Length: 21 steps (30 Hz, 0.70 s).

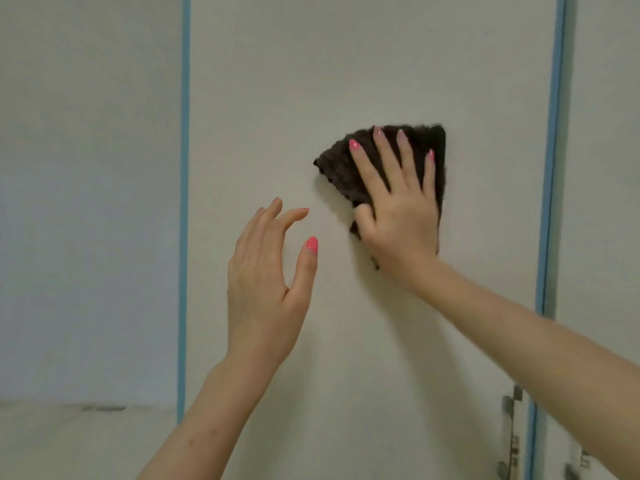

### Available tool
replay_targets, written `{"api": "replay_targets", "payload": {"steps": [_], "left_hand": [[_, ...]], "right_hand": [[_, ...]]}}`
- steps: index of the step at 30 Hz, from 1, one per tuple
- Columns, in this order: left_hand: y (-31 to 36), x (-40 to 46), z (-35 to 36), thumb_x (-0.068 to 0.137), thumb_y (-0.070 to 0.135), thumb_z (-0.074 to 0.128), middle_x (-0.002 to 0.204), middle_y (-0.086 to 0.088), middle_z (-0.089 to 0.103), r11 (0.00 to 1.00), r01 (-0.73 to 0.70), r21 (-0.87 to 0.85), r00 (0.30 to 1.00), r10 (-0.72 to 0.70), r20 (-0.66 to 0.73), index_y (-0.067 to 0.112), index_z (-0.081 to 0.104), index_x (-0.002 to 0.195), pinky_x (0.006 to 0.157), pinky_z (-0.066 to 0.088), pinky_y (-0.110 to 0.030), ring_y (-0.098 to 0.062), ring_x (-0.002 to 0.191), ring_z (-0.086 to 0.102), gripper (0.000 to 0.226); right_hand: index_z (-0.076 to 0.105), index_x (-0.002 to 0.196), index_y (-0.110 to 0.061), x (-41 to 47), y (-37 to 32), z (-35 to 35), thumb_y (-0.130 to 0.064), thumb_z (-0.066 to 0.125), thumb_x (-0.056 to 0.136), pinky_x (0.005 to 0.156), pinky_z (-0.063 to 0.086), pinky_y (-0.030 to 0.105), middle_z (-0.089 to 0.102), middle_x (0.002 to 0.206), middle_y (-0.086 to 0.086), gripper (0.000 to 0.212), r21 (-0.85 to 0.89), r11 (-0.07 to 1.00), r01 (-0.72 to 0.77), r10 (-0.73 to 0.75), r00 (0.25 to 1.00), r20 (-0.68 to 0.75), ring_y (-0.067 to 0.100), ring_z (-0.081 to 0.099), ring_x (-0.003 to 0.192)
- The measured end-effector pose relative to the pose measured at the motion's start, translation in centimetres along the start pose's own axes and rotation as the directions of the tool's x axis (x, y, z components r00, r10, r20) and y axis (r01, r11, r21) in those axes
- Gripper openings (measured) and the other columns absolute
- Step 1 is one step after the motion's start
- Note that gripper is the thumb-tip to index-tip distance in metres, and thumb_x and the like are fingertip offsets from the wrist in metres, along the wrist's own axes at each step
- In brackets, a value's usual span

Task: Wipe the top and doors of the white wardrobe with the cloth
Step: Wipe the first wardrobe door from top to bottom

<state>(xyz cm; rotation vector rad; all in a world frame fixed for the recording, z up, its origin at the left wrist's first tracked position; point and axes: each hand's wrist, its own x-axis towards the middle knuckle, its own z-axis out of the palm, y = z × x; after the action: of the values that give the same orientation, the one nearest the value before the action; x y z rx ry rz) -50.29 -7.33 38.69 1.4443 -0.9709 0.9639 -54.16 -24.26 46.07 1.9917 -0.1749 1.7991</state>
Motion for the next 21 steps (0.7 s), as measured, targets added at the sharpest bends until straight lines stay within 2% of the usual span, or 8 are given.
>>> {"api": "replay_targets", "payload": {"steps": [3, 6, 8, 9, 11, 15, 18, 21], "left_hand": [[-1.2, -0.1, -1.1, 0.090, 0.040, 0.040, 0.144, 0.006, 0.041, 1.000, -0.014, 0.003, 1.000, 0.014, -0.014, 0.027, 0.051, 0.126, 0.110, 0.023, -0.027, -0.010, 0.138, 0.027, 0.040], [-2.2, -0.2, -2.4, 0.092, 0.037, 0.041, 0.144, 0.008, 0.040, 1.000, 0.005, 0.019, 1.000, -0.005, 0.002, 0.029, 0.050, 0.125, 0.111, 0.024, -0.031, -0.008, 0.139, 0.025, 0.036], [-2.8, -0.2, -3.4, 0.092, 0.038, 0.040, 0.144, 0.011, 0.039, 0.999, -0.012, 0.041, 1.000, 0.011, 0.020, 0.030, 0.050, 0.125, 0.111, 0.022, -0.026, -0.006, 0.139, 0.024, 0.035], [-3.2, -0.1, -4.0, 0.092, 0.039, 0.039, 0.143, 0.010, 0.040, 0.997, -0.037, 0.069, 0.999, 0.034, 0.035, 0.030, 0.050, 0.125, 0.110, 0.021, -0.023, -0.007, 0.138, 0.025, 0.036], [-3.9, 0.4, -5.1, 0.091, 0.039, 0.039, 0.142, 0.008, 0.042, 0.992, -0.073, 0.105, 0.996, 0.068, 0.052, 0.027, 0.051, 0.125, 0.110, 0.022, -0.026, -0.011, 0.137, 0.030, 0.038], [-4.1, 1.7, -5.8, 0.091, 0.034, 0.043, 0.141, 0.006, 0.045, 0.998, -0.012, 0.058, 1.000, 0.011, 0.015, 0.024, 0.052, 0.125, 0.110, 0.028, -0.040, -0.013, 0.136, 0.033, 0.036], [-4.1, 1.0, -5.5, 0.091, 0.032, 0.044, 0.140, 0.007, 0.045, 1.000, -0.015, 0.016, 1.000, 0.015, -0.002, 0.024, 0.053, 0.124, 0.110, 0.028, -0.038, -0.011, 0.136, 0.033, 0.035], [-4.2, -0.2, -5.5, 0.090, 0.030, 0.044, 0.141, 0.007, 0.044, 1.000, -0.010, 0.000, 1.000, 0.010, -0.001, 0.025, 0.053, 0.124, 0.111, 0.027, -0.036, -0.010, 0.137, 0.031, 0.036]], "right_hand": [[0.039, 0.146, -0.020, -5.3, -5.2, 1.7, -0.028, 0.051, 0.080, 0.117, 0.014, 0.059, 0.034, 0.154, 0.011, 0.068, 0.089, 0.963, 0.256, -0.262, 0.963, 0.066, 0.036, 0.023, 0.145], [0.047, 0.141, -0.021, -9.2, -7.7, 2.0, -0.033, 0.058, 0.081, 0.117, 0.018, 0.057, 0.043, 0.149, 0.009, 0.062, 0.198, 0.630, 0.751, -0.775, 0.591, 0.225, 0.035, 0.027, 0.144], [0.047, 0.141, -0.022, -8.0, -7.6, 2.0, -0.031, 0.056, 0.086, 0.117, 0.020, 0.056, 0.044, 0.149, 0.009, 0.057, 0.300, 0.415, 0.859, -0.902, 0.344, 0.262, 0.033, 0.031, 0.142], [0.048, 0.141, -0.023, -6.4, -7.3, 2.0, -0.029, 0.053, 0.088, 0.116, 0.023, 0.056, 0.044, 0.148, 0.009, 0.053, 0.331, 0.373, 0.867, -0.920, 0.297, 0.257, 0.032, 0.033, 0.142], [0.050, 0.140, -0.024, -2.2, -6.7, 1.8, -0.028, 0.045, 0.088, 0.115, 0.025, 0.055, 0.044, 0.149, 0.008, 0.052, 0.250, 0.464, 0.850, -0.879, 0.407, 0.247, 0.029, 0.035, 0.141], [0.042, 0.145, -0.027, 4.5, -8.1, 1.8, -0.025, 0.037, 0.087, 0.120, 0.013, 0.051, 0.034, 0.154, 0.005, 0.058, 0.052, 0.935, 0.350, -0.354, 0.925, 0.138, 0.025, 0.027, 0.145], [0.040, 0.146, -0.027, 2.1, -12.5, 3.4, -0.029, 0.042, 0.091, 0.118, 0.013, 0.055, 0.033, 0.155, 0.004, 0.055, 0.077, 0.992, 0.104, -0.107, 0.993, 0.043, 0.028, 0.023, 0.146], [0.049, 0.140, -0.015, -4.6, -15.6, 4.2, -0.028, 0.050, 0.090, 0.119, 0.012, 0.055, 0.044, 0.148, 0.010, 0.051, 0.256, 0.867, 0.428, -0.468, 0.875, 0.121, 0.033, 0.027, 0.143]]}}
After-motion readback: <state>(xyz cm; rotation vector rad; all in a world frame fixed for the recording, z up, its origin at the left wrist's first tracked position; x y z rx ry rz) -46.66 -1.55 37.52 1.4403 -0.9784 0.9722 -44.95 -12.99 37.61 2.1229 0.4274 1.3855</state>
